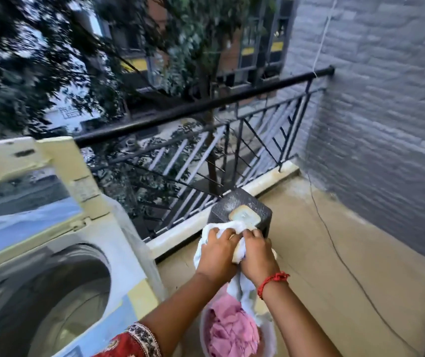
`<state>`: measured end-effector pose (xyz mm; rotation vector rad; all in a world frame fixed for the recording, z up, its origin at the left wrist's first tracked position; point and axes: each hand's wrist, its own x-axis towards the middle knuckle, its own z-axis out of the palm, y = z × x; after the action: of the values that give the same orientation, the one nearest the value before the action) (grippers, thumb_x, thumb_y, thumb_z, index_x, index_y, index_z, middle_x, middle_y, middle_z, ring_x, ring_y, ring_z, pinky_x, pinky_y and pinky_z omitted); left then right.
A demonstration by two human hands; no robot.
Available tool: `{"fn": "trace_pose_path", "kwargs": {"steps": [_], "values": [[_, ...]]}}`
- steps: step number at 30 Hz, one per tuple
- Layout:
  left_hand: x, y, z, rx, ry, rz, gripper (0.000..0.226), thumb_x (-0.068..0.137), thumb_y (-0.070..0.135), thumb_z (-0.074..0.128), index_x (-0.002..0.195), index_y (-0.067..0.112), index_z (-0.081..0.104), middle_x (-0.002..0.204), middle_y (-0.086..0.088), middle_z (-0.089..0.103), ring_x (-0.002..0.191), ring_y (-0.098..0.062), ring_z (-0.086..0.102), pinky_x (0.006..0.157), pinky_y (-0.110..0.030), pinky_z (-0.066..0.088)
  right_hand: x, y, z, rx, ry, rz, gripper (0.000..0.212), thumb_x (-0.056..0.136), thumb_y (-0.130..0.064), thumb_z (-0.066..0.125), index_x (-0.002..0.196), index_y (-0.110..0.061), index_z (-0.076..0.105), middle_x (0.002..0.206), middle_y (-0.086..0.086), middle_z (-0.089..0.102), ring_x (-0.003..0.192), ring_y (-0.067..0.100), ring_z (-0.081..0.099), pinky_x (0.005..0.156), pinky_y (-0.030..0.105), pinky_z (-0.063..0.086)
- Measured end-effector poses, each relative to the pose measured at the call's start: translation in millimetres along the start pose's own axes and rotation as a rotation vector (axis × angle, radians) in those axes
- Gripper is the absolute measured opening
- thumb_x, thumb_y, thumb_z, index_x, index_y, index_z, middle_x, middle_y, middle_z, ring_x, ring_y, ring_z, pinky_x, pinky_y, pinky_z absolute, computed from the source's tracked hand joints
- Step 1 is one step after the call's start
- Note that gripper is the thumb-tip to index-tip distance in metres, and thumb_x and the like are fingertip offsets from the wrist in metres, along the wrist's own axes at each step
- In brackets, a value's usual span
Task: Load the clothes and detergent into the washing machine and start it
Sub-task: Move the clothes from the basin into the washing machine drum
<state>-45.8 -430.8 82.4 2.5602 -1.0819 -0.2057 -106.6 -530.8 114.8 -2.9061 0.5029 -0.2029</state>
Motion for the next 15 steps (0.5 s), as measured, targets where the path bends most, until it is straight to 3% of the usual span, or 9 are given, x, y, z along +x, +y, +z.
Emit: {"fn": "trace_pose_path", "kwargs": {"steps": [2, 4, 15], "values": [[-14.8, -15.6, -36.1, 0.020, 0.043, -0.052, 0.059, 0.073, 0.020, 0.056, 0.130, 0.029, 0.046, 0.132, 0.005, 0.044, 0.122, -0.034, 0.032, 0.085, -0.049, 0.049, 9.6, -32.9, -12.1, 0.069, -0.026, 0.009, 0.039, 0.072, -0.006, 0.066, 0.111, -0.009, 0.061, 0.107, 0.014, 0.061, 0.093, 0.035, 0.063, 0.082, 0.041, 0.052], [-29.5, -34.5, -67.9, 0.032, 0.101, -0.094, 0.055, 0.073, 0.021, 0.056, 0.128, 0.027, 0.048, 0.129, 0.003, 0.046, 0.118, -0.034, 0.035, 0.082, -0.049, 0.050, 19.2, -64.7, -16.7, 0.097, -0.049, -0.021, 0.040, 0.083, -0.009, 0.052, 0.123, -0.015, 0.052, 0.121, 0.009, 0.053, 0.109, 0.031, 0.056, 0.094, 0.036, 0.043], [-161.3, -189.5, -189.6, 0.082, 0.307, -0.461, 0.059, 0.075, 0.017, 0.058, 0.132, 0.026, 0.047, 0.133, 0.002, 0.045, 0.120, -0.036, 0.035, 0.086, -0.050, 0.047, 37.8, -305.4, -5.9, 0.288, -0.084, -0.409, 0.033, 0.082, -0.014, 0.053, 0.115, -0.015, 0.056, 0.113, 0.011, 0.055, 0.103, 0.037, 0.056, 0.090, 0.042, 0.046]]}}
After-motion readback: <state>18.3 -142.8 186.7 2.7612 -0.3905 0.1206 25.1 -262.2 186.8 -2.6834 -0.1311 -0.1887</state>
